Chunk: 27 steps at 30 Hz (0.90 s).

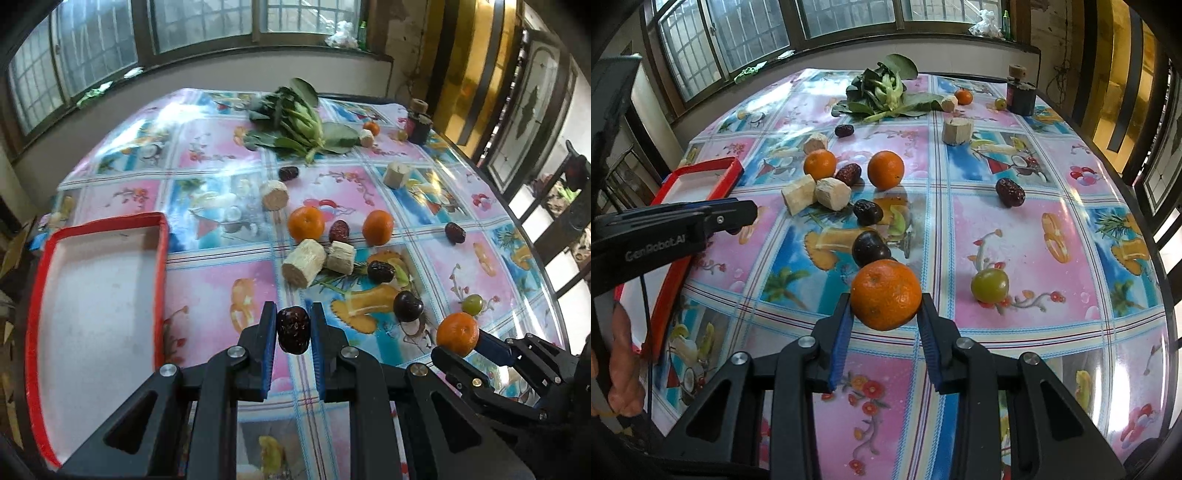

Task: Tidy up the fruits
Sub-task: 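Close the left tool on the red date while the right tool closes on the orange, then carry the date in the left tool into the tray while the right tool carries the orange there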

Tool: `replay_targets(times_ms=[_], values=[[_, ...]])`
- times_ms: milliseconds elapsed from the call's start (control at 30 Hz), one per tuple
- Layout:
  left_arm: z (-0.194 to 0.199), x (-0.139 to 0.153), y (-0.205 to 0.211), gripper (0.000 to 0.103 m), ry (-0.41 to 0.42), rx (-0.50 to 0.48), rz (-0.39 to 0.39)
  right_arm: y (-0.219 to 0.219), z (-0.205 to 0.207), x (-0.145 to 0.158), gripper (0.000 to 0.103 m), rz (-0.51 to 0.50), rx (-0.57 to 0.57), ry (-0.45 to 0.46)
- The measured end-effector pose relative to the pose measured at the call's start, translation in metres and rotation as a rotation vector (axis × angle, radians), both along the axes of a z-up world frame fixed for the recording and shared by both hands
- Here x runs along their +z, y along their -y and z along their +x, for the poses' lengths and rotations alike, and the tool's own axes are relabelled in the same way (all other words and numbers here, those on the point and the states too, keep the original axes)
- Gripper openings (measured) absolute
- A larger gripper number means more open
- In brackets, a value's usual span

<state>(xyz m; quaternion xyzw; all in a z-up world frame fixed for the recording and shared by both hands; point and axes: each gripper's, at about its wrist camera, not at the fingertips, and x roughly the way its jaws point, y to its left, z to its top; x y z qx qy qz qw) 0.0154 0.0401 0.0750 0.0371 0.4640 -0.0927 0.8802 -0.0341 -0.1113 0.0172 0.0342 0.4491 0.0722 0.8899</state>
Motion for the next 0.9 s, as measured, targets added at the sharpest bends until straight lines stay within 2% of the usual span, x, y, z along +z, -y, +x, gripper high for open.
replay_targets(times_ms=[333, 667, 900], values=[[-0.015, 0.016, -0.017, 0.016, 0.037, 0.061, 0.032, -0.008, -0.005, 0.015, 0.037, 0.002, 0.019, 0.033], [-0.021, 0.019, -0.038, 0.016, 0.035, 0.119, 0.034, -0.025, -0.006, 0.025, 0.037, 0.003, 0.059, 0.049], [-0.026, 0.020, -0.068, 0.016, 0.042, 0.178, 0.040, -0.041, -0.005, 0.028, 0.037, 0.005, 0.093, 0.052]])
